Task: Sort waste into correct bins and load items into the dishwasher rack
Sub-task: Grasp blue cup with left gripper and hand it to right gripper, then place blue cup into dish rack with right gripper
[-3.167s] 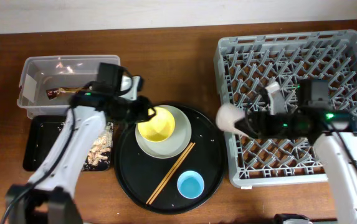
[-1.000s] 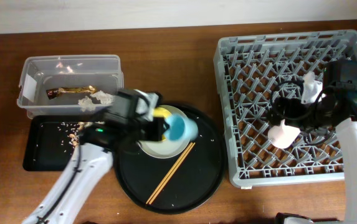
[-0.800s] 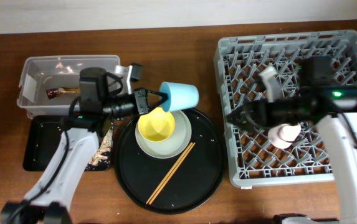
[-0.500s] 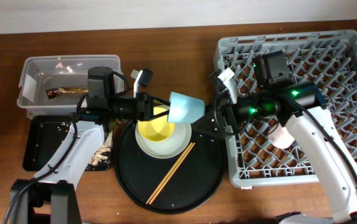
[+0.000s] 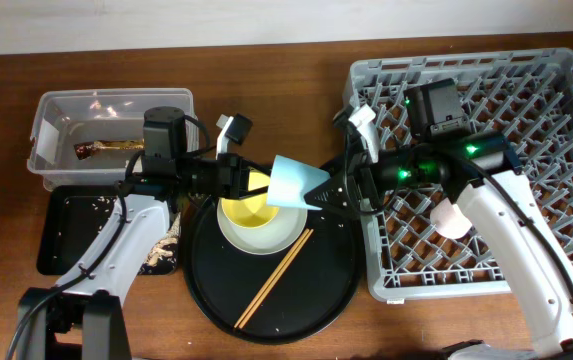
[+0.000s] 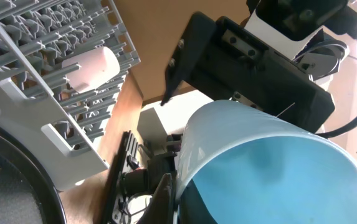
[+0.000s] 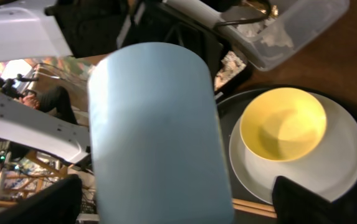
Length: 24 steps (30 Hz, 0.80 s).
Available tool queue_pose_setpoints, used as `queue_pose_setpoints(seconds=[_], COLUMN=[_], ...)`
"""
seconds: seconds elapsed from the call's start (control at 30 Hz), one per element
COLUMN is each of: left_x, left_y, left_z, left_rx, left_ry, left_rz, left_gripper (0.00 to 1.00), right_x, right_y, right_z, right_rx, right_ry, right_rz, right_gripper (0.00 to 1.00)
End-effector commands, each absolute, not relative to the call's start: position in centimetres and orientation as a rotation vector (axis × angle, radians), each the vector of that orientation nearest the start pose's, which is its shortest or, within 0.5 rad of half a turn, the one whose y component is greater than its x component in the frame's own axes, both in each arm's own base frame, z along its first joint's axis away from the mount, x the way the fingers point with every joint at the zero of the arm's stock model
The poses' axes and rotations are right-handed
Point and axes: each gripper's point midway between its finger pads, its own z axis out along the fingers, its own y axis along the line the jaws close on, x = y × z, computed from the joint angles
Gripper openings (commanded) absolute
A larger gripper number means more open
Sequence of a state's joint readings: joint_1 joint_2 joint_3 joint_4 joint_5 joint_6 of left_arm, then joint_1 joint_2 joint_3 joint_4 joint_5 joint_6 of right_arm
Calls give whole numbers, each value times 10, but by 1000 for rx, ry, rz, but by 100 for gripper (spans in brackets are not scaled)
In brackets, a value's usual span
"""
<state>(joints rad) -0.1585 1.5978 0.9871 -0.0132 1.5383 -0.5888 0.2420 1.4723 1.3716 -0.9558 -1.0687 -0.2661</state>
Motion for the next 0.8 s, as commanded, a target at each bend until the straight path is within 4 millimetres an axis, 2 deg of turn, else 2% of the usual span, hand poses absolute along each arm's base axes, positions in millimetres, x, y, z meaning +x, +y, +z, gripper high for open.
queue_pose_setpoints(seconds=[0.0, 0.07, 0.17, 0.23, 0.33, 0.37, 0.4, 0.43, 0.47, 0.53, 0.57, 0.63, 0.7, 0.77], left_x=[293, 293, 293, 293, 293, 295, 298, 304, 312, 334, 343, 351, 354, 352], left_y=[-221, -221, -221, -221, -221, -221, -222, -222, -222, -217, -211, -194, -175, -149], left_z=[244, 244, 244, 244, 243, 242, 240, 236, 229, 201, 185, 159, 145, 140], left_rx=[546, 546, 547, 546, 545, 534, 534, 569, 550, 446, 399, 344, 300, 267], left_ry=[2054, 2054, 2054, 2054, 2055, 2062, 2060, 2031, 2046, 2145, 2204, 2301, 2369, 2425], left_rz=[-2109, -2109, -2109, -2109, -2106, -2090, -2059, -1981, -1899, -1671, -1548, -1355, -1230, -1071], left_gripper=[0, 0, 0, 0, 0, 2, 8, 16, 19, 27, 30, 32, 32, 32], right_x=[262, 258, 259, 261, 263, 266, 268, 272, 278, 293, 294, 300, 309, 321], right_y=[239, 244, 244, 243, 242, 240, 238, 235, 230, 210, 201, 171, 140, 79], right_z=[279, 279, 278, 275, 273, 269, 267, 261, 253, 233, 231, 236, 243, 256], right_rx=[-994, -1022, -1020, -1017, -1015, -1010, -1007, -985, -937, -828, -802, -709, -560, -208], right_ry=[2087, 2075, 2078, 2095, 2103, 2126, 2140, 2181, 2246, 2398, 2437, 2525, 2607, 2698], right_rz=[1425, 1428, 1424, 1396, 1379, 1340, 1316, 1264, 1199, 991, 935, 806, 648, 368], right_gripper=[90, 80, 75, 65, 63, 63, 62, 60, 59, 56, 54, 53, 51, 50])
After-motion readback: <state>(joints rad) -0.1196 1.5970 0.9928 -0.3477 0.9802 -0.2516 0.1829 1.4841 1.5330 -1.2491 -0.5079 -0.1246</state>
